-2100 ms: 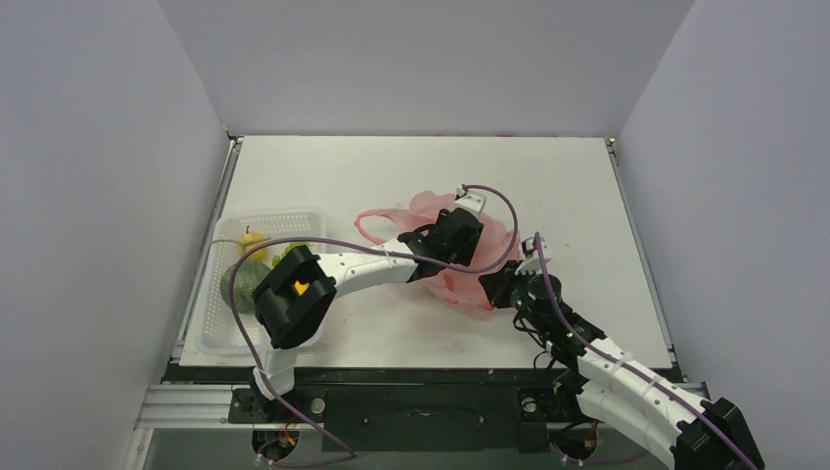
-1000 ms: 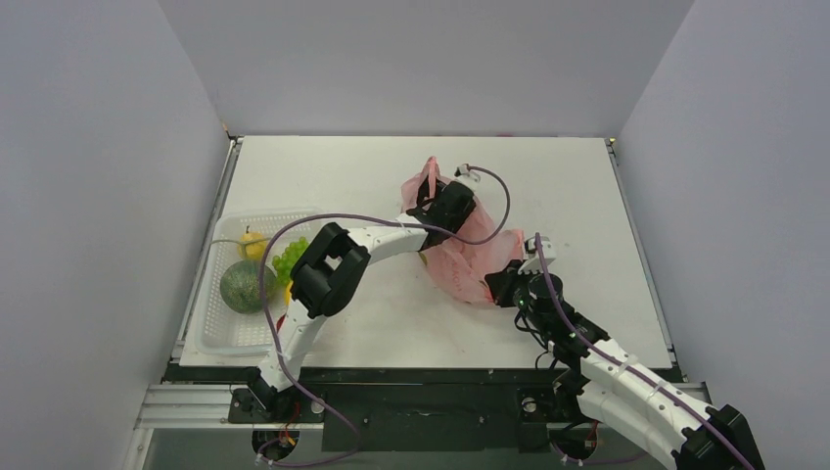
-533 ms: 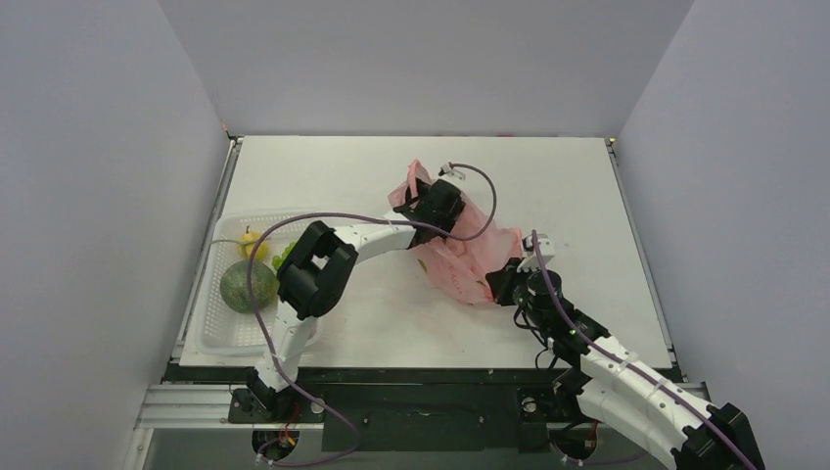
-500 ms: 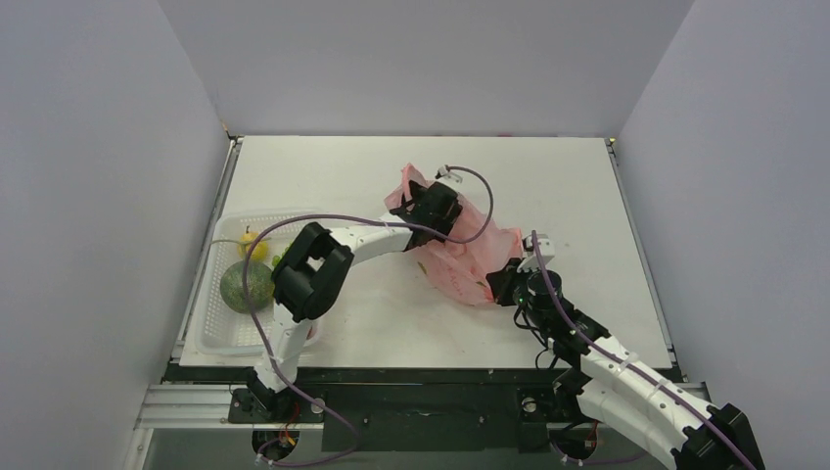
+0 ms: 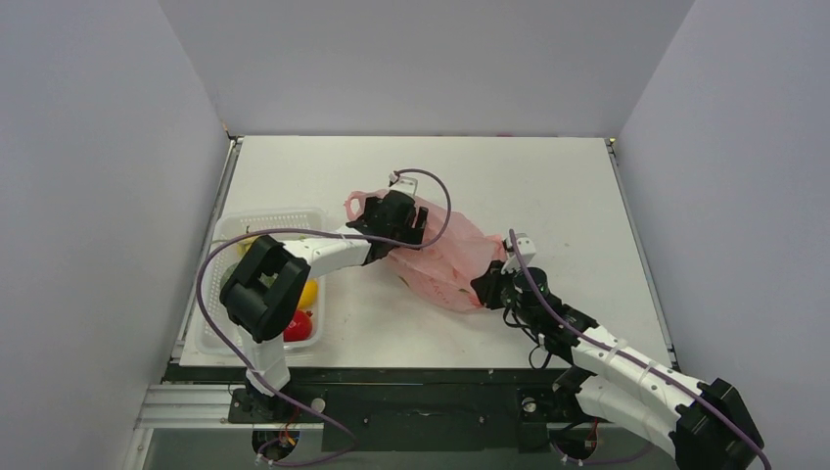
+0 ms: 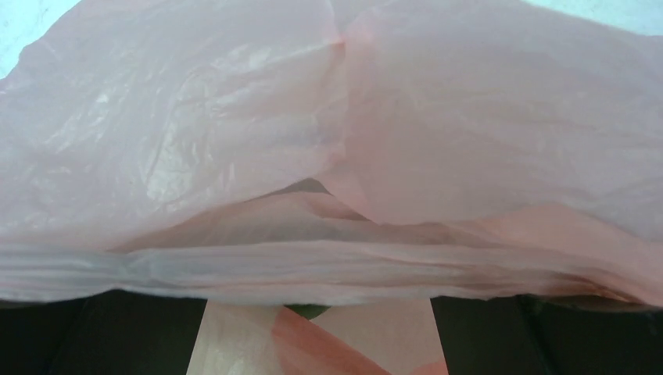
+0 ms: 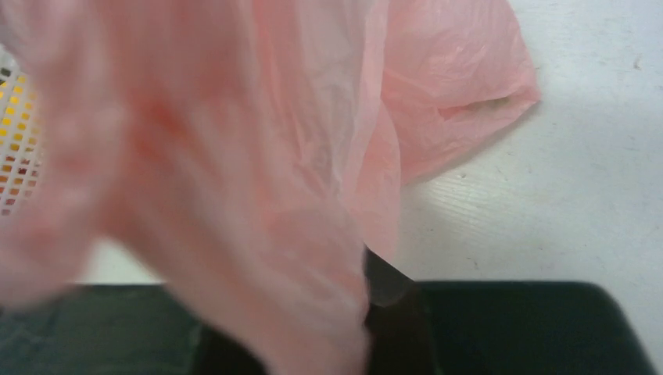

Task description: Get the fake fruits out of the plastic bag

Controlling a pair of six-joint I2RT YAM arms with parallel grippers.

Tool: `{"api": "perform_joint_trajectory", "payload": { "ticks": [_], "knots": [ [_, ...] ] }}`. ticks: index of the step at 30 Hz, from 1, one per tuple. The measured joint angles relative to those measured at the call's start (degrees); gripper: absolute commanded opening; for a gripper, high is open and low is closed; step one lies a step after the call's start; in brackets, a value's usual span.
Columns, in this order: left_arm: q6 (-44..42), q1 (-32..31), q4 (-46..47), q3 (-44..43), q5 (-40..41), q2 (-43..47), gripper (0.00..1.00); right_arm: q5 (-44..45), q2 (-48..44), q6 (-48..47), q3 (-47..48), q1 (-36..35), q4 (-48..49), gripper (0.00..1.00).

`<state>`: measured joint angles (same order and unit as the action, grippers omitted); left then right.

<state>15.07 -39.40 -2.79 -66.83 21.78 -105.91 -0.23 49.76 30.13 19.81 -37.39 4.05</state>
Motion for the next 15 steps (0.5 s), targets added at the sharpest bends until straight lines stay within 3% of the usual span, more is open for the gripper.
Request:
{"api": "perform_joint_trajectory", "payload": {
  "ticks": [9, 13, 15],
  "knots": [
    [3.8, 2.1, -0.9, -6.1, -3.1, -10.2, 0.92, 1.4, 0.1, 0.0, 0.0, -2.5, 1.0, 0.26],
    [3.8, 2.0, -2.2, -13.0, -4.4, -14.8, 0.81, 2.8, 0.1, -0.2, 0.0, -2.5, 1.0, 0.26],
    [3.8, 1.9, -2.3, -13.9, -5.0, -15.3, 0.68, 3.5, 0.1, -0.3, 0.0, -2.5, 0.9, 0.23]
  ]
}}
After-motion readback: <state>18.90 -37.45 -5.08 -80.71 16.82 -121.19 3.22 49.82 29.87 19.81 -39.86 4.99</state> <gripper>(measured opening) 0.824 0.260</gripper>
